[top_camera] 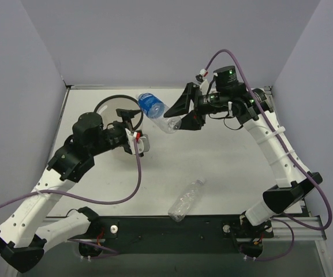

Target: Put the plastic bottles in the bin

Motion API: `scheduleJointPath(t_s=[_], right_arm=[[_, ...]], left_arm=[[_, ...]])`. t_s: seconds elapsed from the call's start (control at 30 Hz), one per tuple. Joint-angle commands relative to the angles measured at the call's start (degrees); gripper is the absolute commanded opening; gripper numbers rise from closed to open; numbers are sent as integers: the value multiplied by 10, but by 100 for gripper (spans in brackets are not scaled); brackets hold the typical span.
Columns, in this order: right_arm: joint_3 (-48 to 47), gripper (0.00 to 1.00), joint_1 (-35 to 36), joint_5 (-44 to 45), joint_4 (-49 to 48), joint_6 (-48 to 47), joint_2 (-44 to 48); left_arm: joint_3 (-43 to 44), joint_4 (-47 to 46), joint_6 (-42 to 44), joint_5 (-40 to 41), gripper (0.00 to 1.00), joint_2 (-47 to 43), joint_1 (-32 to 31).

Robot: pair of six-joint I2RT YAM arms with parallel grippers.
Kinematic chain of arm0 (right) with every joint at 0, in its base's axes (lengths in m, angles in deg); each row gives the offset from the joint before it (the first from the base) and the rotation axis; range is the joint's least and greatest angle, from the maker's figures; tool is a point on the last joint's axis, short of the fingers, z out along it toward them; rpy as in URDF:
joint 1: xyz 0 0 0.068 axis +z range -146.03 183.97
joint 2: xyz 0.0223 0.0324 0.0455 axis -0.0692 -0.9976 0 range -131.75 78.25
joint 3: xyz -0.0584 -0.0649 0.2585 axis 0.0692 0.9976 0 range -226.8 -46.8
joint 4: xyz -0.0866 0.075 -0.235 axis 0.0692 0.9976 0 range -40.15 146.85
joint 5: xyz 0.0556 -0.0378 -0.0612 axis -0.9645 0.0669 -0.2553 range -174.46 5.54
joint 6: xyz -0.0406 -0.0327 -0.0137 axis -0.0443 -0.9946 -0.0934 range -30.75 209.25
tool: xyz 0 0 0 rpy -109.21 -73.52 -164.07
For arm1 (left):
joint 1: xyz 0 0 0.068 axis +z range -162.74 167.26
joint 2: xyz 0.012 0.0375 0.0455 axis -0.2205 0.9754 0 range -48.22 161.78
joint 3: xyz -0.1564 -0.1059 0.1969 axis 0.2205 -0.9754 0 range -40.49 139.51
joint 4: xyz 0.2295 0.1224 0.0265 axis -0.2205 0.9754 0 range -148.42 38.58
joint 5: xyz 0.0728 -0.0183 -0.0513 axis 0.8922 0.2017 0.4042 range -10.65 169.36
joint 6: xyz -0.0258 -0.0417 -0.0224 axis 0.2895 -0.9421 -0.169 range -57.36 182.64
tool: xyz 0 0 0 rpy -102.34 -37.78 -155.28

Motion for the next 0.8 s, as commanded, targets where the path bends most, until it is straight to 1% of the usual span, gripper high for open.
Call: scheduleJointPath(t_s=[0.0,0.13,0.27,0.37,0.5,0.77], right_arm=[[21,34,4,-45,7,46,43],[54,34,4,-51,7,68,61],[74,34,6,-53,7,74,74],[85,34,11,-58,6,83,81],[88,34,14,-59,5,89,91],[100,34,15,-55,4,106,108]], left_arm=[[44,-28,99,-14,97,16,-35],[29,-83,114,10,97,13,-52],[36,-91,125,3,97,15,-67],[29,-110,136,13,97,17,-83],[42,-89,148,10,97,34,-94],[33,-84,168,10,94,46,-97]])
